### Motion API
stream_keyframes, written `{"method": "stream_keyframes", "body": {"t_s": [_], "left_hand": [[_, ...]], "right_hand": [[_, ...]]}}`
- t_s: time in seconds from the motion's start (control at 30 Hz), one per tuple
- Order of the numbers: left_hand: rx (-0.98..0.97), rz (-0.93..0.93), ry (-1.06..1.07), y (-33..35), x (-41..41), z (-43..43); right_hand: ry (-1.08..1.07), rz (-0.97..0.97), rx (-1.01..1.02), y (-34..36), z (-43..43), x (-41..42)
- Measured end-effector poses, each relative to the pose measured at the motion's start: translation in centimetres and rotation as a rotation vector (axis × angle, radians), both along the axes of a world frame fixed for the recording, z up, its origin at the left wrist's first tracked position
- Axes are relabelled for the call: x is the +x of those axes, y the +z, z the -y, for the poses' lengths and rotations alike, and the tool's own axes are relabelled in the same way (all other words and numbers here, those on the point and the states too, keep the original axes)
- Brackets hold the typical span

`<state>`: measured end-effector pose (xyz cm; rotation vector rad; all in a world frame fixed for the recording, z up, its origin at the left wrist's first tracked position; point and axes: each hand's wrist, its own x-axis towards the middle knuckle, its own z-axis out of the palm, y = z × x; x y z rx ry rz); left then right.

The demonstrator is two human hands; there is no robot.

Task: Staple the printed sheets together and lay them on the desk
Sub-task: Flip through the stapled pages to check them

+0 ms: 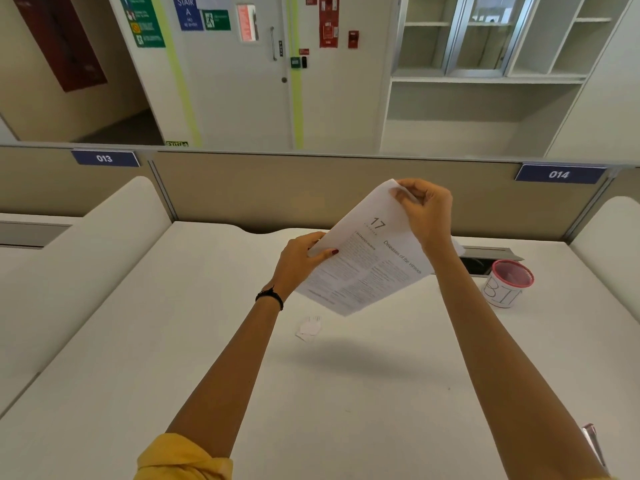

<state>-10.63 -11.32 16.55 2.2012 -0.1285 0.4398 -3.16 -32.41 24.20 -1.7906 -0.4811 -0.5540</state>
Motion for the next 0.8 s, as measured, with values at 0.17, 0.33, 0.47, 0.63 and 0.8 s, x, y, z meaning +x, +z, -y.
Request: {"method": "stream_keyframes", "body": {"t_s": [0.17, 0.33, 0.47, 0.63, 0.8], "left_hand": [[0.021, -0.067, 0.073, -2.3, 0.1, -2.8], [0.036, -0.054, 0.243, -4.0, 0.6, -4.1], [-0.058, -0.046, 0.291, -6.0, 1.6, -4.9], [-0.183, -0.104, 0.346, -8.3, 3.1, -5.8], [-0.397, -0.170, 0.445, -10.3, 4.9, -7.4]], "right_hand": [[-0.071, 0.046, 0.037, 0.0, -0.6, 1.9], [-0.057, 0.083, -0.015, -1.2, -2.9, 3.4], [-0.060, 0.087, -0.114, -3.0, -5.2, 5.0], [-0.395, 0.092, -0.062, -6.6, -7.3, 6.8], [-0.355, -0.336, 0.014, -12.4, -8.9, 7.6]]}}
